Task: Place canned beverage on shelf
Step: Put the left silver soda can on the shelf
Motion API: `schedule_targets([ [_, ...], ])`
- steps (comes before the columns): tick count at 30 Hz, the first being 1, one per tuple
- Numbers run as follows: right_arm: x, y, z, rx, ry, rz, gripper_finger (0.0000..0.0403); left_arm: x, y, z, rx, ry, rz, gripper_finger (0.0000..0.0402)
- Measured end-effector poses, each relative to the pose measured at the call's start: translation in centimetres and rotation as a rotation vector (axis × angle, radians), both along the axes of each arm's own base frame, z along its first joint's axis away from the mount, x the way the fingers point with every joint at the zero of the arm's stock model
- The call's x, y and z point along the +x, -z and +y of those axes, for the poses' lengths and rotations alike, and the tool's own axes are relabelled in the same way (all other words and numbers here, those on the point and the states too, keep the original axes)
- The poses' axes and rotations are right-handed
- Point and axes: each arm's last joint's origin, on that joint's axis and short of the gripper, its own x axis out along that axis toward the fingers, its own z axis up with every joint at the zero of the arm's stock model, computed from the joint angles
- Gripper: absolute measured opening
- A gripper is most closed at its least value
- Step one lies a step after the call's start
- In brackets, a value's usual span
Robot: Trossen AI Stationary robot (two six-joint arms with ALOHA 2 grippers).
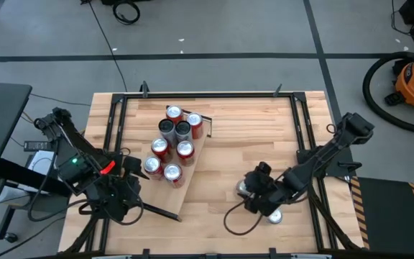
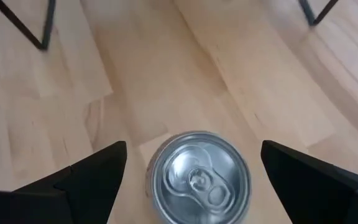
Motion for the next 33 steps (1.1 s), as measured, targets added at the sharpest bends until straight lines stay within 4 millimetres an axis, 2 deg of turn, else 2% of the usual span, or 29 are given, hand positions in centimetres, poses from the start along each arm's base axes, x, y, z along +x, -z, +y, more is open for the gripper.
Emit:
schedule_targets([
  [6, -1.2, 2.2, -0.3, -0.05, -0.004, -0.1, 0.0382, 0.0, 0.0, 0.0, -0.009, -0.012, -0.001, 0.04],
  [23, -2.2, 6.8, -1.4, -0.022, -0.002, -0.238, 0.0382, 0.0, 0.0, 0.0, -0.04, -0.052, 0.0, 0.04],
  [29, -1.9, 7.3, -2.0, 0.014, -0.019, -0.242, 0.0375, 0.0, 0.0, 0.0, -0.045, -0.058, 0.0, 0.04],
  [33, -1.3, 7.0, -2.2, 0.03, -0.049, -0.261, 0.0347, 0.0, 0.0, 0.0, -0.039, -0.053, -0.003, 0.04],
])
